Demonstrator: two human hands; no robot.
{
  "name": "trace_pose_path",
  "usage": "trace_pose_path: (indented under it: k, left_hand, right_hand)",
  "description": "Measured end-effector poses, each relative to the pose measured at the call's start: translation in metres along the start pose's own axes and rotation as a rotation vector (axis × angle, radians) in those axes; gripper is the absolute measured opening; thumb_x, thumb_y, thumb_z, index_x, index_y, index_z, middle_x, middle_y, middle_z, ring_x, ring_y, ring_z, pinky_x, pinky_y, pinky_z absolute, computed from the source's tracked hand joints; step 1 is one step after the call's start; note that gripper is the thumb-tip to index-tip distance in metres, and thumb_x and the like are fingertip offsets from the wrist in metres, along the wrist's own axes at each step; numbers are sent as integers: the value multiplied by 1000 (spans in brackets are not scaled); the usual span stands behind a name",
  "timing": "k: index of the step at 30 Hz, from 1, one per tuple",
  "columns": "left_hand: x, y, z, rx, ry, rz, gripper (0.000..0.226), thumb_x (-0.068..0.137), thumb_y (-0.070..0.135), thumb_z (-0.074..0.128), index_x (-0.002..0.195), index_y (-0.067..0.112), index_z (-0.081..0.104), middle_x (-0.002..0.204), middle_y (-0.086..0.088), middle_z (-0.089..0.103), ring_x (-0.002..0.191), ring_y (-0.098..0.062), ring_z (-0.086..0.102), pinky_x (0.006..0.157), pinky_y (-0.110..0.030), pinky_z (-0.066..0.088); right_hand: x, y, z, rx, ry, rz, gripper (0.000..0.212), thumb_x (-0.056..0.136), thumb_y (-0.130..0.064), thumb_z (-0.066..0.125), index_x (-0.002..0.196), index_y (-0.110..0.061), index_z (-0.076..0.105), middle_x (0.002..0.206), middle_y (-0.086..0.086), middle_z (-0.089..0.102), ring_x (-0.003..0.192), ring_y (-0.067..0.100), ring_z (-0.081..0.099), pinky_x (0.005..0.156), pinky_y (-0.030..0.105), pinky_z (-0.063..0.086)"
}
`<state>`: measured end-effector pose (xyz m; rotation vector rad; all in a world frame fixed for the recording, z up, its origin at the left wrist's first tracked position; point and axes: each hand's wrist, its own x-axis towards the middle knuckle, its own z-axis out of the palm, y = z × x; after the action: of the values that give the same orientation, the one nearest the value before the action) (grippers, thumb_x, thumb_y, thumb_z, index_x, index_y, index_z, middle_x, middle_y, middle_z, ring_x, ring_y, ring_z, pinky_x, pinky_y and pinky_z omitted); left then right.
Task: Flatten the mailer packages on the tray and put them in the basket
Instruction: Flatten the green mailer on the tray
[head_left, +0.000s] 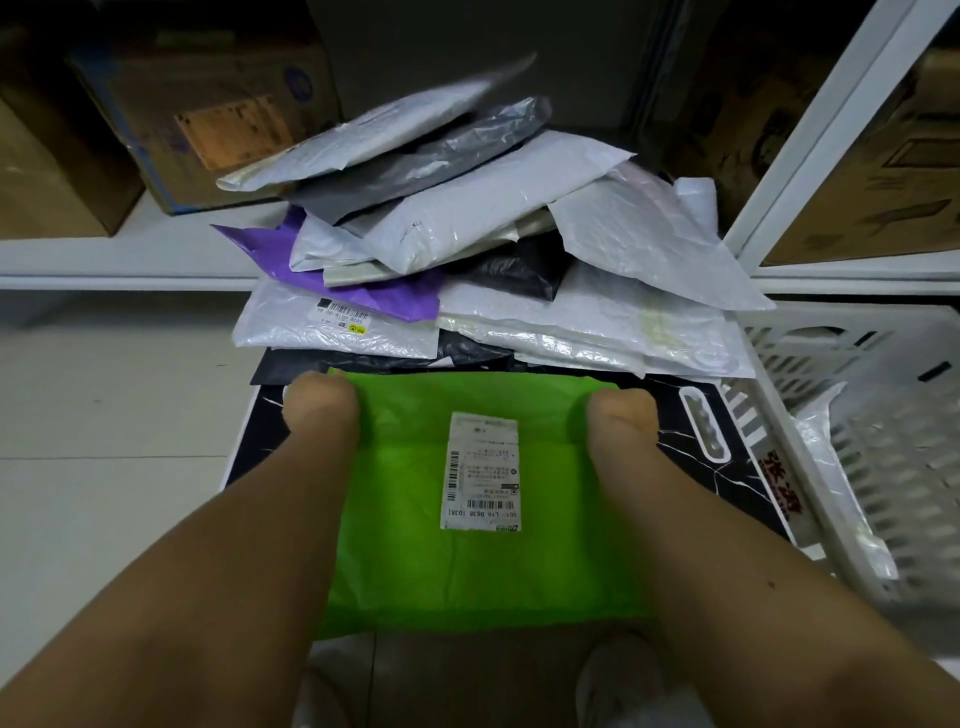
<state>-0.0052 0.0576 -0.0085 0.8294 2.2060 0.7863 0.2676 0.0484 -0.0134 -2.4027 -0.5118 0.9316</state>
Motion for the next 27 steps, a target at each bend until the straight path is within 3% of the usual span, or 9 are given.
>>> trace_pose_path:
  k: [2, 5, 9, 11, 13, 16, 18, 22, 27]
  left_hand:
    - [-4, -3, -3, -20, 92, 19, 36, 100, 24, 44, 121, 0, 60, 124, -21, 60, 117, -36, 54, 94, -35, 43]
    - [-9, -2, -2, -56, 136, 32, 36, 101, 28, 42, 118, 2, 61, 120, -22, 60, 115, -37, 53, 94, -36, 39]
    - [-21, 0, 0, 102, 210, 134, 46, 101, 38, 34, 136, 11, 43, 139, -18, 43, 129, -34, 39, 106, -49, 28]
    - [-43, -5, 4, 312, 277, 342, 53, 98, 41, 35, 144, 16, 32, 148, -14, 32, 138, -31, 27, 112, -56, 16]
    - [-77, -16, 14, 581, 227, 543, 57, 99, 45, 26, 151, 24, 14, 158, -11, 11, 147, -30, 7, 113, -58, 5]
    - [-124, -38, 30, 776, 61, 544, 60, 98, 53, 12, 149, 33, -13, 159, -8, -18, 145, -37, -14, 111, -63, -1]
    - [-143, -60, 36, 808, -3, 462, 60, 97, 55, 10, 148, 37, -15, 158, -6, -22, 144, -39, -16, 111, -66, 0]
    - [-154, -95, 37, 763, 14, 434, 58, 95, 58, 9, 149, 42, -8, 160, -4, -16, 145, -38, -13, 110, -67, 2]
    - [-152, -98, 37, 740, -23, 467, 56, 95, 57, 15, 149, 44, 7, 161, -2, -1, 146, -35, -7, 112, -64, 3]
  right_hand:
    - [4, 6, -3, 4, 48, 46, 39, 94, -18, 43, 127, 0, 52, 132, 19, 55, 123, 37, 49, 106, 45, 37]
    - [-1, 11, -3, -56, 178, -39, 36, 97, -24, 45, 127, -6, 52, 131, 14, 56, 122, 35, 48, 102, 46, 38]
    - [-21, 7, -8, -152, 258, -154, 46, 98, -33, 40, 135, -7, 42, 143, 12, 44, 135, 29, 34, 110, 53, 23]
    - [-44, 17, -4, -267, 256, -343, 59, 99, -41, 36, 147, -8, 28, 155, 12, 26, 146, 27, 16, 115, 57, 11]
    - [-80, 36, 4, -382, 206, -595, 65, 100, -48, 28, 154, -17, 11, 162, 8, 4, 149, 25, -2, 114, 59, 1]
    - [-124, 74, 19, -535, 90, -799, 62, 98, -55, 22, 153, -34, 3, 162, 5, -9, 148, 30, -14, 111, 62, -6]
    - [-135, 102, 27, -603, 58, -810, 58, 98, -55, 23, 152, -39, 10, 163, 8, -2, 148, 36, -9, 110, 66, -3]
    - [-132, 135, 36, -680, 97, -801, 58, 92, -57, 26, 143, -35, 42, 152, 13, 37, 140, 45, 28, 103, 71, 17]
    - [-134, 130, 35, -742, 52, -783, 63, 90, -60, 20, 144, -35, 40, 153, 12, 36, 139, 43, 31, 103, 67, 23]
